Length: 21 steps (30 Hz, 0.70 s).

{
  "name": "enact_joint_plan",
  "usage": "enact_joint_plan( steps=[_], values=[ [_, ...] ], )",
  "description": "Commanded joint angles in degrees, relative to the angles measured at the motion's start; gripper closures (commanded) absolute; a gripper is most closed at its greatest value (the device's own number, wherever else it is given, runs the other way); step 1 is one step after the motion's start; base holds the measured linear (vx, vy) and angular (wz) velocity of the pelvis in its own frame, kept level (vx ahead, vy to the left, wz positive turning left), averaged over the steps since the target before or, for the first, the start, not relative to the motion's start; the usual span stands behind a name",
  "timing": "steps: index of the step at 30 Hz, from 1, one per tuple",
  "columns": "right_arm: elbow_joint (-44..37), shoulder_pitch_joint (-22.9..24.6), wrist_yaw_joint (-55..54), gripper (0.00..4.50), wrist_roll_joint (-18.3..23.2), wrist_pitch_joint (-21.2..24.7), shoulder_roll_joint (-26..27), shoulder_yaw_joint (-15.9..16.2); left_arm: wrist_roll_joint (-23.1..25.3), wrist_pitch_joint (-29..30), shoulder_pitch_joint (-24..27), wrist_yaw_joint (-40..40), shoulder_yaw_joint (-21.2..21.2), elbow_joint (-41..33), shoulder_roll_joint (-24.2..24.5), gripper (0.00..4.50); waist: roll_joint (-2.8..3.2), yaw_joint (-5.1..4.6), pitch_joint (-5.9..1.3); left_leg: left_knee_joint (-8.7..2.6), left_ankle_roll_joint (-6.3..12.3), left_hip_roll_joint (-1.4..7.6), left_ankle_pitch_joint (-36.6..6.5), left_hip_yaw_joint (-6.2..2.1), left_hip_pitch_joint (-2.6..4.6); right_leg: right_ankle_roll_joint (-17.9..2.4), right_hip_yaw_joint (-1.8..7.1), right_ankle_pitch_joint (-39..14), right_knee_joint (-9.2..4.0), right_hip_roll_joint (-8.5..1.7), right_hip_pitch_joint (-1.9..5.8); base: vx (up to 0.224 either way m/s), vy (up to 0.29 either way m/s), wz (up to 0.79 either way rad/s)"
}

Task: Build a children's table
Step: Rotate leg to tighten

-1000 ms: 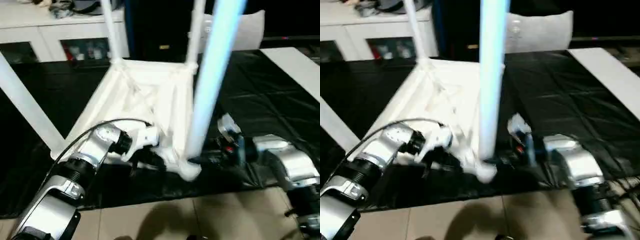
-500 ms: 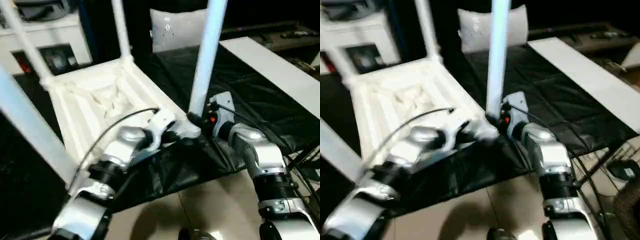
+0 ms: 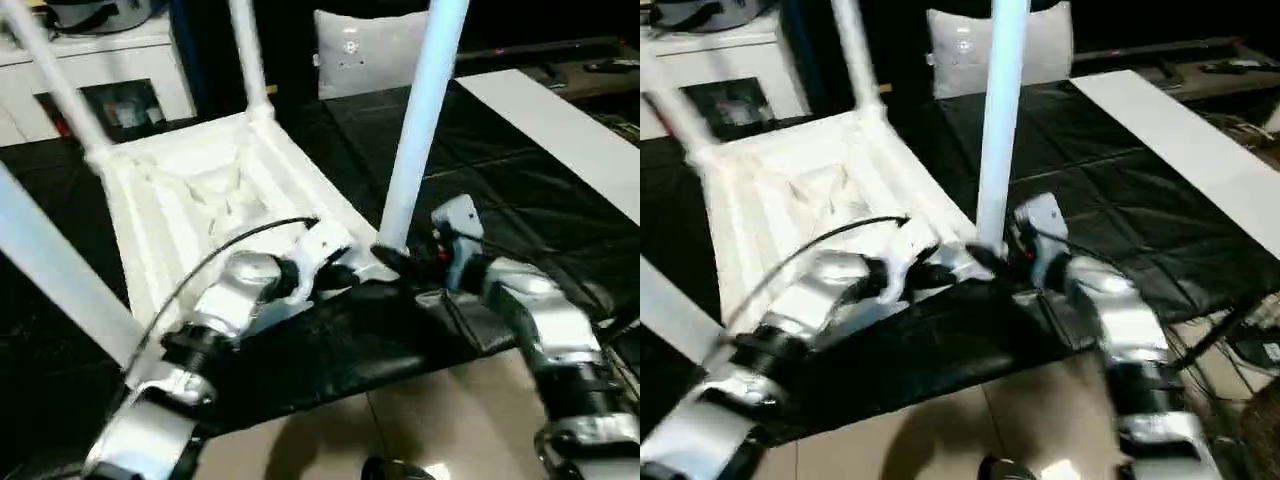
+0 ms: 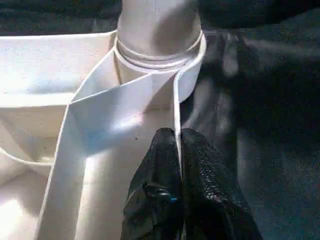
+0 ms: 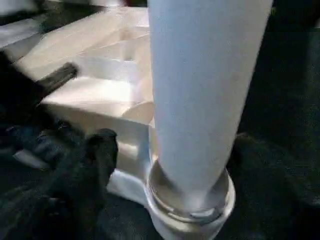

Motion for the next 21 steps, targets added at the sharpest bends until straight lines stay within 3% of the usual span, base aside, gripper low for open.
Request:
enact_joint_plan(
  steps=[1, 2, 6, 7, 8, 11, 12, 15, 17, 21],
  values=[
    [-2.20, 0.56, 5.82, 0.28, 1.62, 0.66, -2.60, 1.28, -2.04, -3.94, -0.09, -5.67, -0.97, -3.00, 1.32, 4.50, -1.34, 0.68, -4.80, -3.58, 8.20, 1.26, -4.17, 0.32, -0.71, -1.19, 3.69, -22.38, -3.52, -3.35, 5.09, 0.000, 0.000, 0.00],
    [-3.12, 1.16, 10.18, 0.08, 2.28, 1.31, -5.08, 2.43, -2.01, -5.67, 0.29, -8.74, -1.75, -2.98, 2.77, 4.50, -1.32, 1.27, -4.73, -3.67, 8.12, 1.44, -4.48, 0.28, -0.55, -1.07, 3.78, -22.66, -3.53, -3.29, 5.03, 0.000, 0.000, 0.00],
    [-3.99, 1.42, 17.27, 0.08, 2.93, 0.82, -8.78, 4.37, -2.01, -8.50, 0.57, -15.59, -3.80, -2.92, 5.79, 4.50, -1.21, 2.86, -4.69, -3.82, 7.55, 1.76, -4.82, 0.49, 0.00, -1.71, 4.21, -22.69, -3.34, -3.42, 4.61, 0.000, 0.000, 0.00],
    [-3.81, 1.32, 18.32, 0.08, 2.71, -0.05, -9.18, 4.83, -1.86, -9.13, 0.64, -17.14, -4.49, -2.94, 6.52, 4.50, -2.20, 3.05, -4.67, -3.89, 7.40, 1.83, -4.80, 0.66, -0.16, -1.68, 4.30, -22.99, -3.31, -3.43, 4.62, 0.000, 0.000, 0.00],
    [-3.60, 1.25, 19.25, 0.08, 2.58, -0.78, -9.51, 5.13, -1.81, -9.79, 0.67, -18.31, -4.98, -2.83, 7.03, 4.50, -1.86, 3.67, -4.54, -3.89, 6.85, 1.76, -4.57, 0.68, -0.16, -1.61, 4.37, -23.74, -3.18, -3.54, 4.58, 0.000, 0.000, 0.00],
    [-3.57, 0.92, 23.43, 0.08, 3.41, -0.60, -10.44, 6.27, -1.10, -12.80, 0.66, -22.76, -7.16, -2.36, 8.87, 4.50, -1.96, 4.60, -4.54, -4.07, 6.00, 1.87, -5.41, 1.01, 0.37, -1.11, 4.57, -25.30, -3.37, -3.47, 4.34, 0.000, 0.000, 0.00],
    [-3.67, 0.71, 24.89, 0.35, 3.86, 0.02, -10.89, 6.92, -0.98, -13.84, 0.54, -24.29, -7.84, -2.09, 9.29, 4.50, -2.00, 4.98, -4.59, -4.08, 5.94, 1.93, -5.05, 1.01, 0.32, -1.21, 4.68, -24.76, -3.19, -3.47, 4.39, 0.000, 0.000, 0.00],
    [-3.82, 0.24, 26.87, 0.43, 4.10, 1.44, -11.49, 8.58, -1.25, -15.72, 0.13, -26.90, -8.82, -1.72, 9.43, 4.50, -2.04, 5.70, -4.58, -4.12, 5.80, 2.00, -4.62, 1.23, 0.55, -1.83, 5.02, -24.51, -3.08, -3.49, 4.18, 0.000, 0.000, 0.00],
    [-3.94, 0.29, 27.70, 0.74, 4.24, 1.68, -11.49, 8.92, -1.26, -16.16, -0.02, -27.90, -9.25, -1.83, 9.45, 4.50, -2.21, 5.99, -4.52, -4.16, 5.47, 1.87, -4.94, 1.36, 0.57, -1.47, 5.06, -25.67, -3.15, -3.46, 4.20, 0.000, 0.000, 0.00],
    [-4.13, 0.40, 29.65, 0.89, 4.62, 2.18, -11.73, 9.57, -1.49, -16.58, -0.40, -29.13, -9.84, -1.83, 9.26, 4.50, -2.27, 6.70, -4.48, -4.21, 4.90, 1.84, -5.60, 1.58, 0.89, -0.70, 5.00, -27.60, -3.53, -3.38, 4.03, 0.000, 0.000, 0.00]
  ],
)
